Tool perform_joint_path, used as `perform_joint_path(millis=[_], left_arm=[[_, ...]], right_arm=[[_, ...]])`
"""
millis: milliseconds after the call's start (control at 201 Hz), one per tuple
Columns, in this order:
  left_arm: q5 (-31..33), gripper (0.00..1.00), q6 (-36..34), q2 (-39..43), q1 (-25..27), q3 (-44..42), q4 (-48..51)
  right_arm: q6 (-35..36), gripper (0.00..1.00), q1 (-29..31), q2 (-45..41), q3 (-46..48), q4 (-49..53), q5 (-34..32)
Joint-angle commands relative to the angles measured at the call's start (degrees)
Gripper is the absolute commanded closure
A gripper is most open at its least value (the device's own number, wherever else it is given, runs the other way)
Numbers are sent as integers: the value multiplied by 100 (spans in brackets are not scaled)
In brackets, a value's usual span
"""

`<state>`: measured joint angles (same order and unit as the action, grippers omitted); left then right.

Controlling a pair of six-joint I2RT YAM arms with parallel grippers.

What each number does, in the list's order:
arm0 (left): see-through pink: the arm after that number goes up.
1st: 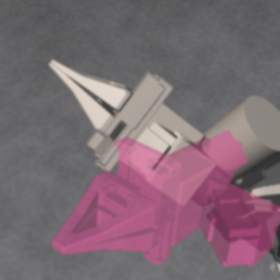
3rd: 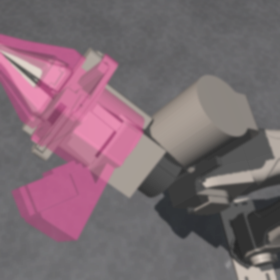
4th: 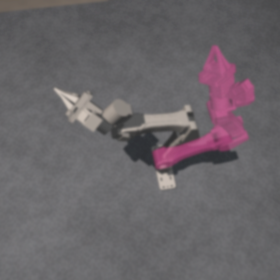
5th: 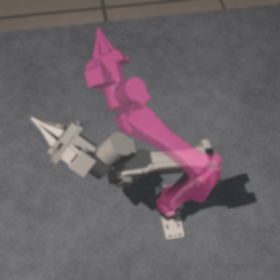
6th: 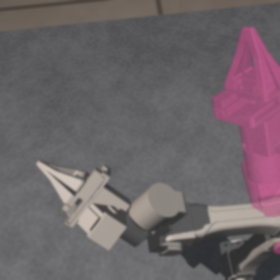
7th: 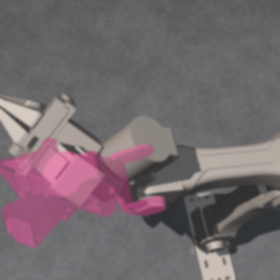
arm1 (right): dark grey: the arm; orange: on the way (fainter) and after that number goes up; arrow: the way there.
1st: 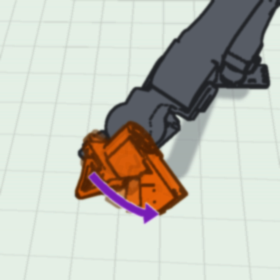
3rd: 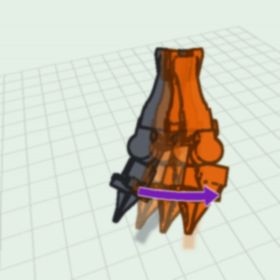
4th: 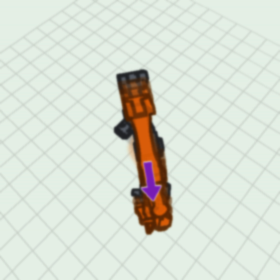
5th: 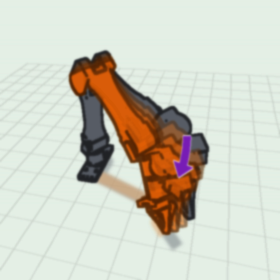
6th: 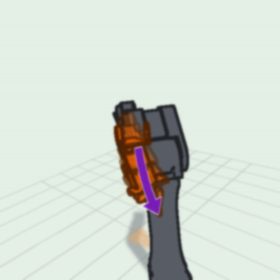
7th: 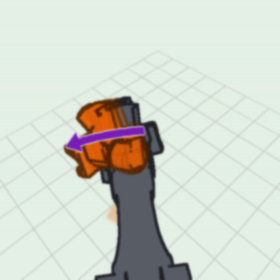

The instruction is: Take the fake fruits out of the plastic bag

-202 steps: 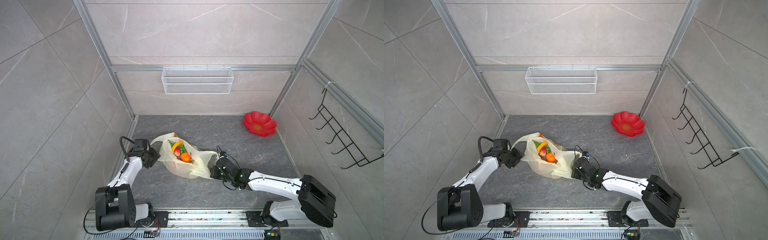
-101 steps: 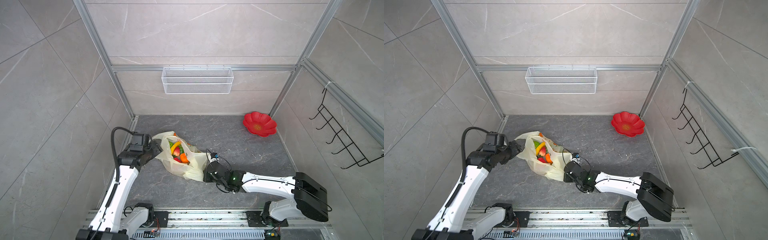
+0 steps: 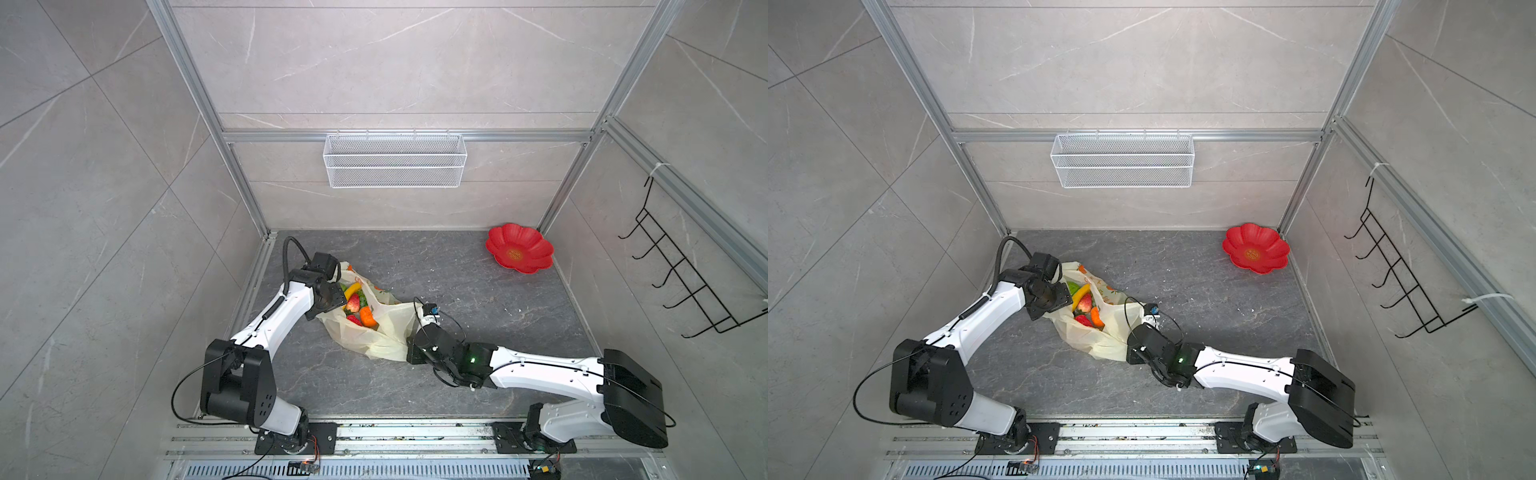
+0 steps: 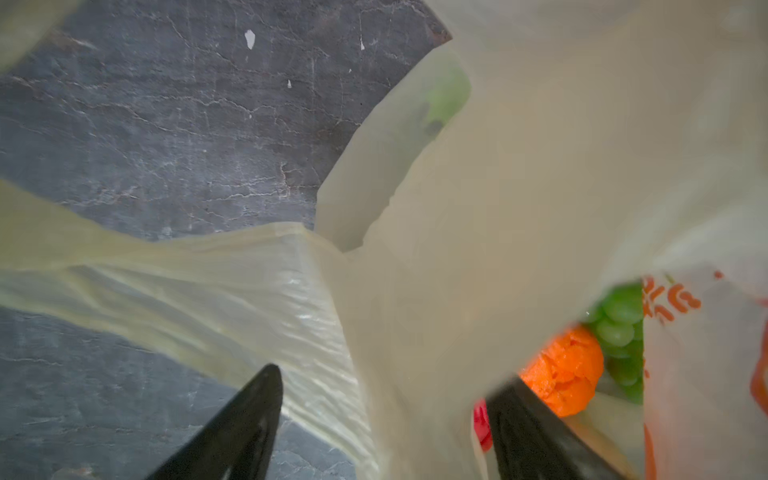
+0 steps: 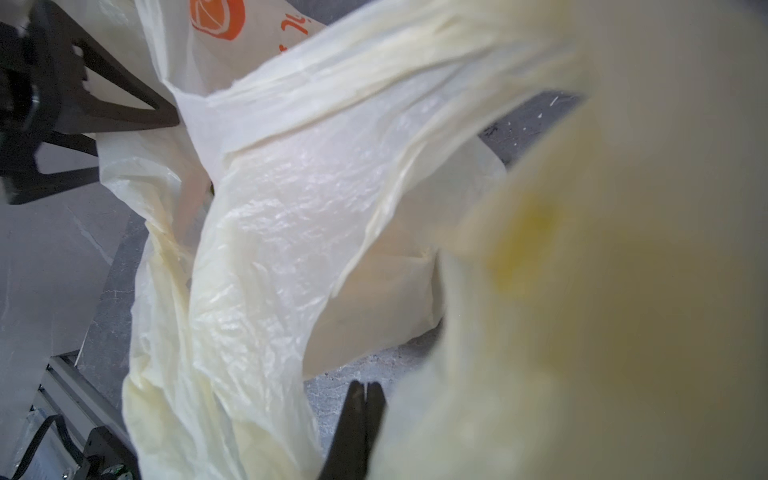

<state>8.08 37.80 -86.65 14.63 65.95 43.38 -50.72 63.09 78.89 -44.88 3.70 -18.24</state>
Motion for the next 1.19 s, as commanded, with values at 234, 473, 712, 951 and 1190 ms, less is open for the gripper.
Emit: perform_joint_path(millis=[234,473,712,951,1190], left_arm=[[-2195,93,191,-7,-841,-100,-1808],[-2842,100,996,-320,-1164,1127,-2334],[-2326,100,1678,917,-1160,-161,-3515],[-1999,100,1937,1986,-1168,-2668,-4388],[-2403,100,1777,2265,-1177,-3562,-5097]], right_arm=[[-167,95,-1670,-190,-50,-490,1618],[797,97,-3036,1026,-2687,351,2340],[1385,100,-3259,1306,-3410,534,2104],[627,98,-3259,501,-465,-1489,2527],[267,91,-3259,280,1428,-3127,2702]])
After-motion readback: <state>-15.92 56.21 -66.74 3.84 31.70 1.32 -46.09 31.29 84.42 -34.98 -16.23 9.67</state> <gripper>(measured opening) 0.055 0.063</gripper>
